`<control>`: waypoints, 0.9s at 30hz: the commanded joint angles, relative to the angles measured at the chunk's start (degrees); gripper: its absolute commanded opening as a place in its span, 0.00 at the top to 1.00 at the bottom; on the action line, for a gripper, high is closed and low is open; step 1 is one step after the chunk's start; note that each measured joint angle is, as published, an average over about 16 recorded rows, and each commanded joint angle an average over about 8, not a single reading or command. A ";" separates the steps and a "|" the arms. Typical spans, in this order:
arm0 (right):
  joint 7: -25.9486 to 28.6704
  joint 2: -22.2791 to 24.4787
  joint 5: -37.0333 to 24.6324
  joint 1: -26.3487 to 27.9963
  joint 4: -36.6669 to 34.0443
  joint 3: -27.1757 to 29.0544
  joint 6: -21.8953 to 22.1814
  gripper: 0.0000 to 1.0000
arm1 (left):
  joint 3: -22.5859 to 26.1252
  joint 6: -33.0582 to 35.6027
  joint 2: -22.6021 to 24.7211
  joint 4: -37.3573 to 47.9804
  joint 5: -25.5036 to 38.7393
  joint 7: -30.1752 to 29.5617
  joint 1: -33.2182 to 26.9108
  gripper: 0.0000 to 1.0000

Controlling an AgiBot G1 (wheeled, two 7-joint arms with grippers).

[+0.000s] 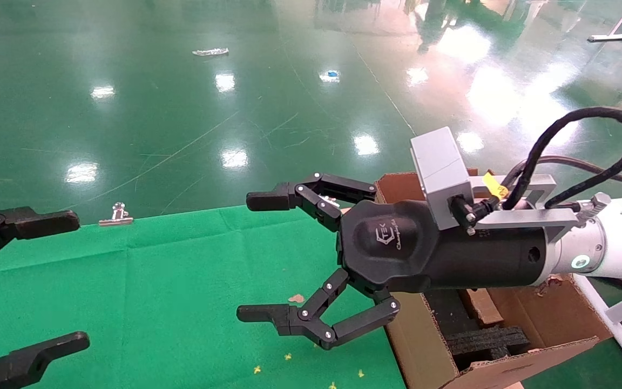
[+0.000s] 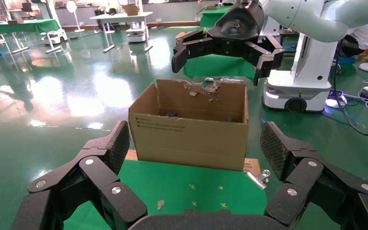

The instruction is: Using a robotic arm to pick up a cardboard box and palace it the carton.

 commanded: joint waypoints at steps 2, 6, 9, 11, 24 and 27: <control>0.00 0.00 0.00 0.01 0.00 0.00 0.00 0.00 | 0.00 0.00 0.00 0.00 0.00 0.00 0.00 0.00; 0.00 0.00 0.00 0.01 0.00 0.00 0.00 0.00 | 0.00 0.00 0.00 0.00 0.00 0.00 0.00 0.00; 0.00 0.00 -0.01 0.01 0.00 0.00 0.00 0.00 | 0.00 0.00 0.00 0.00 0.00 0.00 0.00 0.00; 0.00 0.00 -0.01 0.01 0.00 0.00 0.00 0.00 | 0.00 0.00 0.00 0.00 0.00 0.00 0.00 0.00; 0.00 0.00 -0.01 0.01 0.00 0.00 0.00 0.00 | 0.00 0.00 0.00 0.00 0.00 0.00 0.00 0.00; 0.00 0.00 -0.01 0.01 0.00 0.00 0.00 0.00 | 0.00 0.00 0.00 0.00 0.00 0.00 0.00 0.00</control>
